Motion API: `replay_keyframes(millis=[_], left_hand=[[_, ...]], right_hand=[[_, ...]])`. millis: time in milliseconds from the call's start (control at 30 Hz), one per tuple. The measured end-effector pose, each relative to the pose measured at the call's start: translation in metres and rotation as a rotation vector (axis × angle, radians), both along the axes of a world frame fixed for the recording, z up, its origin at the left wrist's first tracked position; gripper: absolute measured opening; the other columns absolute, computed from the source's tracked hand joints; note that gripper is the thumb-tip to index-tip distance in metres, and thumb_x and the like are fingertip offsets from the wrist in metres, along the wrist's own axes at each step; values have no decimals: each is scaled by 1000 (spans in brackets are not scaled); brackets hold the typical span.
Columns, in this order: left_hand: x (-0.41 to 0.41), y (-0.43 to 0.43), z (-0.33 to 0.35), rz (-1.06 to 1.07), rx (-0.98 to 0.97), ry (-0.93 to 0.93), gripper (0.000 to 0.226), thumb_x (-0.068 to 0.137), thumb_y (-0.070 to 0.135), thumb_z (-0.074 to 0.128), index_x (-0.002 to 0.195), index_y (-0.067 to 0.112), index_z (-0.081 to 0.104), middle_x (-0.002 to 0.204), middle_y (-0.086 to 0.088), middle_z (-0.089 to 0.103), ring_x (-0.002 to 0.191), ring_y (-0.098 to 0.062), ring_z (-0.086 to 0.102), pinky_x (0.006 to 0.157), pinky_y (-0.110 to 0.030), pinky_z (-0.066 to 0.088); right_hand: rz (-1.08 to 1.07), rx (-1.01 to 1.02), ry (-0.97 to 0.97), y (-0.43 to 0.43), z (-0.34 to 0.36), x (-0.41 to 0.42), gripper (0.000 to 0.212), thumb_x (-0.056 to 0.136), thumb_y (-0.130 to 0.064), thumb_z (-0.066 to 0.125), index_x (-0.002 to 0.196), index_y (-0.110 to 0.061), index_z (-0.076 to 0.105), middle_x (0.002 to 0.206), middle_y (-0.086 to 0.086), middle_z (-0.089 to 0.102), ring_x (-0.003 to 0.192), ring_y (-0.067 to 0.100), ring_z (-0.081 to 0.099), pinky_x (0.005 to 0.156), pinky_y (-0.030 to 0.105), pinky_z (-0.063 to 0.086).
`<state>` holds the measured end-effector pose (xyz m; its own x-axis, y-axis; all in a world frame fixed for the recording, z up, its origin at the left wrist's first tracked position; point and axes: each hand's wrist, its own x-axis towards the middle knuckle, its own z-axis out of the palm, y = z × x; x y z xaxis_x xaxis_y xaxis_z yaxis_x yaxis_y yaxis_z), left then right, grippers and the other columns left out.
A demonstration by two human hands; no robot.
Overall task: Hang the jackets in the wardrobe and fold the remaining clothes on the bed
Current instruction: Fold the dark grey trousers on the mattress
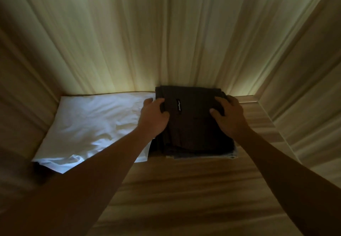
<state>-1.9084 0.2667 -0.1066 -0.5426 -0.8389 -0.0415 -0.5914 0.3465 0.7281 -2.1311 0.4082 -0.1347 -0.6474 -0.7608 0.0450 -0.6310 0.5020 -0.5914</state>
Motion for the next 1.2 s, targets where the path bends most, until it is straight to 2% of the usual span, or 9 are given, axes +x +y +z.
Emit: replay_keyframes(millis=[67,200,333,500,767,933,1067,1133,1200], left_hand=[[-19,2,-4,-36,-159,-61,58,101,28,52,156,23,34,164,-15,17,151,-36,17,120,-47,29],[-44,14,-37,-147,-226,-399,72,102,59,36,161,36,1,166,-16,-21,151,-42,-20,123,-58,7],[-46,13,-72,-130,-286,-426,73,101,63,29,161,34,0,164,-17,-26,150,-44,-22,124,-58,5],[-55,4,-87,-121,-306,-384,71,101,62,31,161,32,8,165,-18,-21,150,-46,-20,124,-58,3],[-57,-3,-95,-113,-277,-379,73,99,64,31,161,36,4,164,-14,-24,150,-43,-22,122,-56,-2],[-20,20,-64,-173,-154,-335,72,101,61,36,161,39,3,168,-7,-18,154,-34,-12,125,-53,13],[51,58,-38,-193,-49,-360,68,102,58,38,160,35,12,165,-8,20,149,-28,28,115,-49,39],[84,64,-19,-158,9,-372,62,101,55,44,157,34,27,154,-7,43,136,-28,47,108,-44,45],[117,68,-2,-164,14,-481,60,99,52,49,154,35,33,151,-5,46,134,-27,50,104,-37,43]], right_hand=[[47,83,173,-15,-5,3,72,90,-75,32,152,-39,33,166,6,19,152,37,17,119,62,23],[97,337,268,-28,-41,15,84,81,-90,8,155,-51,-1,170,-3,-12,155,30,-15,120,66,2],[60,353,263,-28,-73,14,83,78,-93,-2,152,-55,-12,168,-8,-18,154,26,-20,118,70,4],[30,341,293,-37,-79,12,83,80,-91,1,154,-52,-5,169,-9,-12,155,25,-16,115,71,8],[25,304,336,-37,-71,15,81,87,-85,6,157,-46,13,170,-2,0,156,26,-7,116,71,7],[106,268,512,-9,-45,41,63,99,-57,21,142,-29,57,159,1,42,152,23,27,120,68,11],[250,346,388,22,-21,78,51,104,-52,33,149,-31,46,162,0,34,152,23,24,123,57,12],[295,289,244,33,2,98,51,102,-52,43,147,-30,47,155,1,42,143,24,37,119,49,30],[353,234,146,45,28,123,52,100,-53,49,146,-30,48,148,0,49,136,23,45,113,43,38]])
